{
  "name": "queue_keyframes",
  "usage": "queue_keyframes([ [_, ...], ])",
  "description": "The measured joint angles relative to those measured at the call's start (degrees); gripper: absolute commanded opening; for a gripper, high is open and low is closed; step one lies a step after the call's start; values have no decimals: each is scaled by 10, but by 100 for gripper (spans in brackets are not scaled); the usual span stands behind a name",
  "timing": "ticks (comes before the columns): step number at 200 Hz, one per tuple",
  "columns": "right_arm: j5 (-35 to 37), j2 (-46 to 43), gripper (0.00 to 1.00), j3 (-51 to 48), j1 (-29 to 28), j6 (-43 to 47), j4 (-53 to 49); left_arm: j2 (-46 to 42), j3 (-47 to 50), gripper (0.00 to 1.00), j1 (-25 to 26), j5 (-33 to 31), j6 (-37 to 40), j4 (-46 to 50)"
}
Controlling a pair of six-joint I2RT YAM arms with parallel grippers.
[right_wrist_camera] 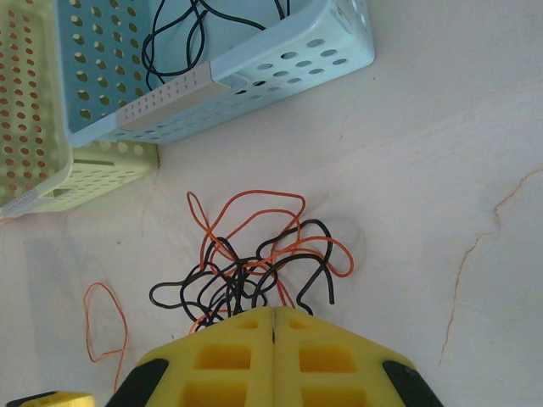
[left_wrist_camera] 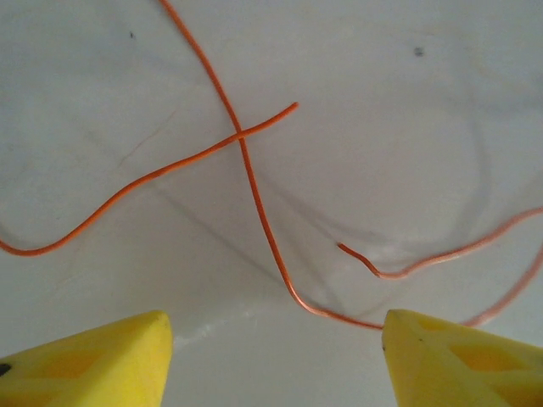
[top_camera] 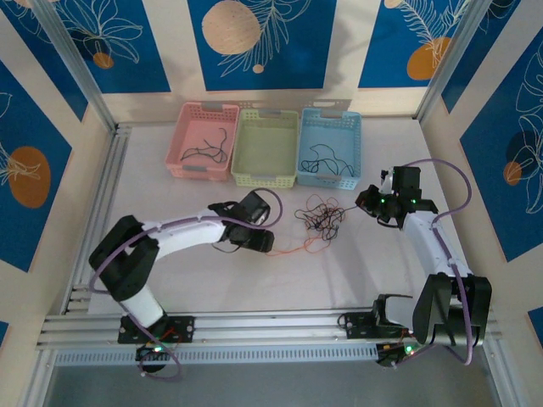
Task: Untangle the cables
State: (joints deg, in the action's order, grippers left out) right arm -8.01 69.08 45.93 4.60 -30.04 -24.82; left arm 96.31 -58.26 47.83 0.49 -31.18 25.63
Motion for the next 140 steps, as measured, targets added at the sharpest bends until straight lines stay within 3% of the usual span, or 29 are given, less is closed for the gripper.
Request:
queue_keyframes([
  [24, -2, 0, 0, 0, 0, 0, 0, 34, -6, 42, 0, -6, -12, -14],
  [49, -2, 0, 0, 0, 0, 0, 0, 48, -12, 0, 0, -25, -20, -16],
  [74, -2, 0, 0, 0, 0, 0, 0, 33, -12, 0, -4, -42, -6, -14],
  [95, -2, 0, 0, 0, 0, 0, 0, -46, -10, 0, -31, -59, 14, 22],
  [114, -2, 0, 0, 0, 0, 0, 0, -170, -15, 0, -116, -67, 43, 62],
  [140, -2, 0, 0, 0, -1, 0, 0, -302, -76, 0, -268, -89, 99, 142],
])
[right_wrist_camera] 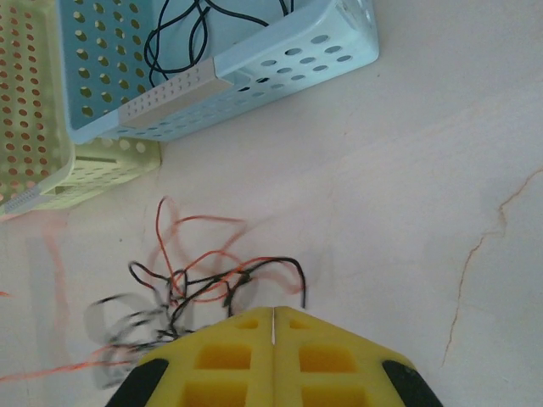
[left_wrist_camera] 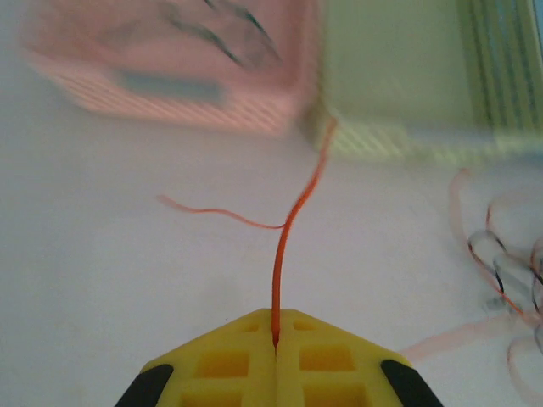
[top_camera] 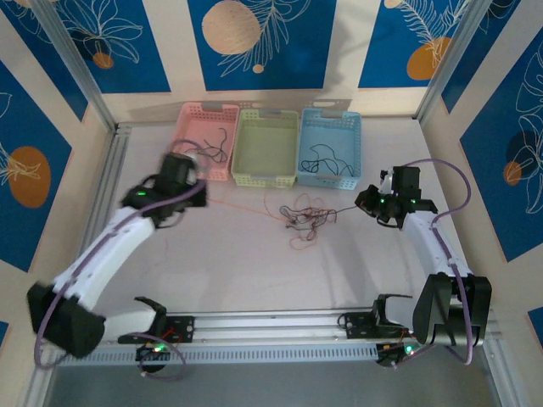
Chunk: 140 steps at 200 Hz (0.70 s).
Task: Untangle the cables
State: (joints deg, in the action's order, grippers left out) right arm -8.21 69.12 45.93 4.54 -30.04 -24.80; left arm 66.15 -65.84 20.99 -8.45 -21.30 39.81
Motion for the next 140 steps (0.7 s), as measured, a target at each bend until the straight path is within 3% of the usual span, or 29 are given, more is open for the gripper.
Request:
queue_keyframes([
  [19, 0, 0, 0, 0, -3, 0, 0, -43, -58, 0, -93, -4, 42, 59],
  [38, -4, 0, 0, 0, -5, 0, 2, -53, -107, 0, -151, 7, 74, 108],
  [71, 0, 1, 0, 0, -5, 0, 2, -27, -176, 0, -170, -1, 114, 164],
  [113, 66, -1, 0, 0, 3, 1, -15, 1, -256, 0, -225, -37, 132, 198],
  [140, 98, -25, 0, -3, 23, -1, -20, 11, -302, 0, -233, -41, 134, 207],
])
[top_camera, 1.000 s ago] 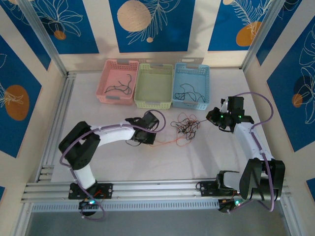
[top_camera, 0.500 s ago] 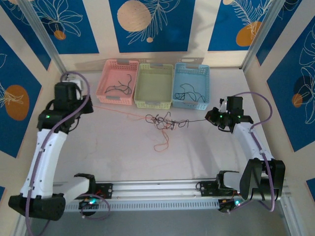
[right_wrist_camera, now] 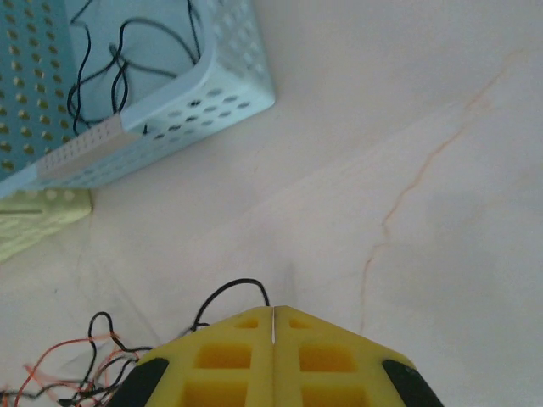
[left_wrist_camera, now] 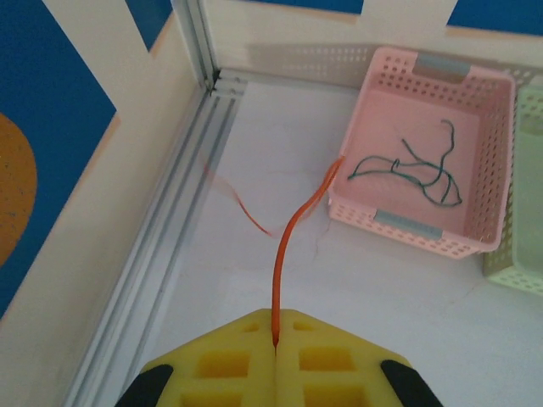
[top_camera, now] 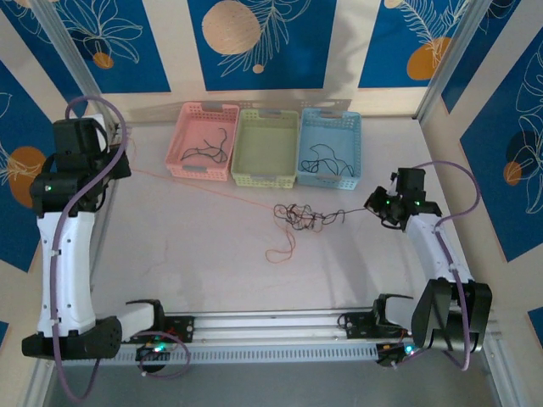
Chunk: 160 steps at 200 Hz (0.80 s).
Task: Untangle the cables
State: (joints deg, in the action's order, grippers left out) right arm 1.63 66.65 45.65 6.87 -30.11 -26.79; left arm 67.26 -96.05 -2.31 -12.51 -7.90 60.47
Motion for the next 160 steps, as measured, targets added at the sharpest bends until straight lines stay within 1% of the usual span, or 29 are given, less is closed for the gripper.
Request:
queue_keyframes([
  [28, 19, -9, 0, 0, 3, -2, -1, 5, -27, 0, -3, -14, 6, 7],
  [50, 40, -9, 0, 0, 5, -5, -10, 14, -51, 0, -4, -47, 14, 15],
  [89, 73, -22, 0, 0, 26, -17, -16, 17, -96, 0, -11, -112, 28, 15],
  [116, 83, -35, 0, 0, 31, -19, -18, 18, -133, 0, -14, -133, 32, 13],
  [142, 80, -35, 0, 0, 30, -19, -17, 19, -155, 0, -15, -127, 34, 13],
  [151, 77, -35, 0, 0, 28, -19, -17, 19, -156, 0, -16, -107, 33, 13],
  [160, 73, -34, 0, 0, 25, -19, -15, 19, -155, 0, -16, -74, 29, 11],
])
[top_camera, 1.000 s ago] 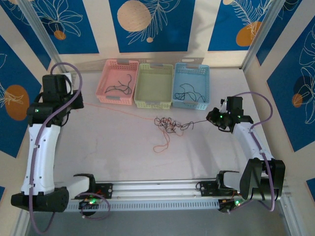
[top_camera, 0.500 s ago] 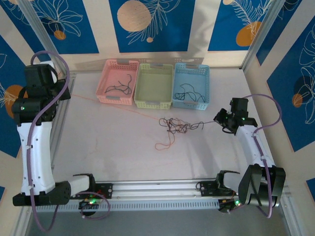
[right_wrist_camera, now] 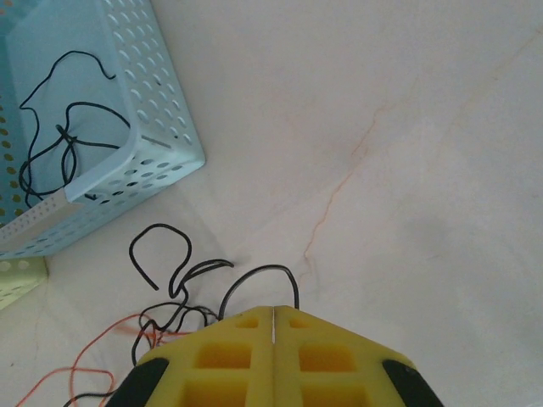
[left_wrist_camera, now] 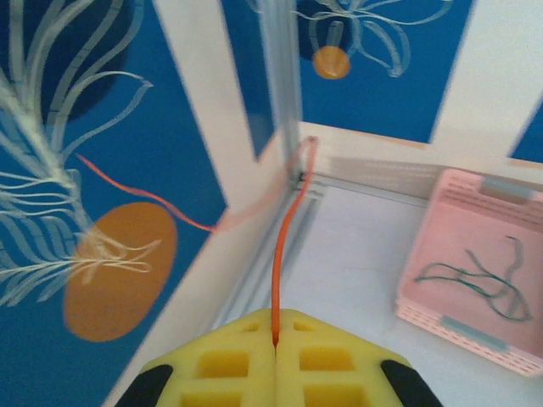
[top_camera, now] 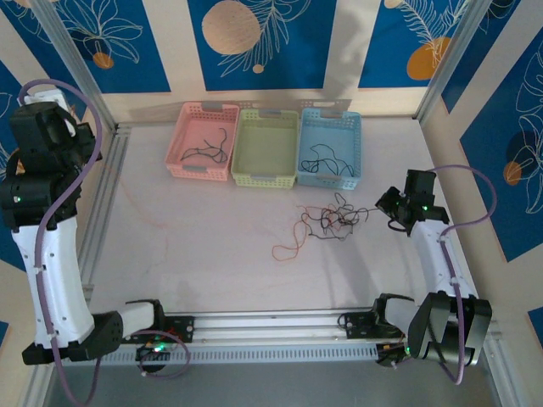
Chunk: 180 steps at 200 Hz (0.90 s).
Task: Untangle the cables
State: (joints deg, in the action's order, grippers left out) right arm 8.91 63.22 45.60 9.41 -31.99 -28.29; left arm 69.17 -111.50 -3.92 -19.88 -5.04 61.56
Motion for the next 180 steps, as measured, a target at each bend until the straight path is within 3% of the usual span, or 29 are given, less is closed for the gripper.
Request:
queue_keyframes([
  [16, -8, 2, 0, 0, -7, 0, 2, 0, 11, 0, -1, 88, -12, -15],
  [52, -23, 16, 0, 0, -16, 0, 5, 14, 19, 0, 0, 352, -96, -97],
  [75, -33, 16, 0, 0, -18, 0, 7, 41, -4, 0, 0, 450, -154, -163],
  [139, -43, 19, 0, 0, -30, 4, 9, 144, -87, 0, 5, 523, -294, -403],
  [180, -45, 21, 0, 0, -32, 5, 9, 235, -107, 0, 70, 511, -304, -509],
])
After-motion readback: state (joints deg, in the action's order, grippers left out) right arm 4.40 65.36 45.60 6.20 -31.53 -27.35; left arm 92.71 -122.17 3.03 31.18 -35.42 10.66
